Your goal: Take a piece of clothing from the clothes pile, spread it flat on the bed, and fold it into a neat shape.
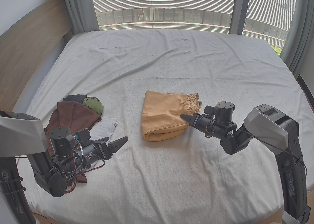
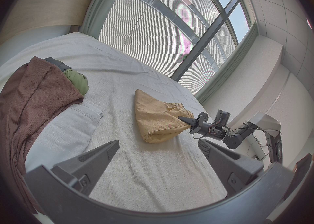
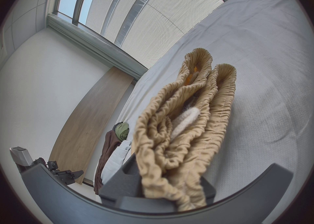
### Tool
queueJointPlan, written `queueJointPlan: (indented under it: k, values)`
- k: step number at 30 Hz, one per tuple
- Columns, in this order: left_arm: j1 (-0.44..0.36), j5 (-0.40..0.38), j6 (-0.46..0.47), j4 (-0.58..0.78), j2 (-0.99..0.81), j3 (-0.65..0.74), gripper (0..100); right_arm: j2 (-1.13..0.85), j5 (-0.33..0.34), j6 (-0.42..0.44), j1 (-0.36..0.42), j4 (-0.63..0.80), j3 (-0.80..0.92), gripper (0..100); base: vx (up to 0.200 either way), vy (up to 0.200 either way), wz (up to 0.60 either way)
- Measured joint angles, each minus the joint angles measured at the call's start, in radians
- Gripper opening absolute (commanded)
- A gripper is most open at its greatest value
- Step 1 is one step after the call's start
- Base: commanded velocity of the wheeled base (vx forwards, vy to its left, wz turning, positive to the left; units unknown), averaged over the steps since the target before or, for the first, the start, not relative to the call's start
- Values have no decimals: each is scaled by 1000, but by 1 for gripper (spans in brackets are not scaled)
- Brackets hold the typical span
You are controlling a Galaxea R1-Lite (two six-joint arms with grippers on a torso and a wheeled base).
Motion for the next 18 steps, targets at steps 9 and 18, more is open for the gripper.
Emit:
queueJointPlan:
  k: [9, 18]
  values:
    - [1, 0, 0, 0, 0, -3, 100, 5, -1, -1, 3, 0, 32, 100, 0, 0, 0]
    - [1, 0, 0, 0, 0, -6, 100, -29, -1, -71, 9, 7, 205, 100, 0, 0, 0]
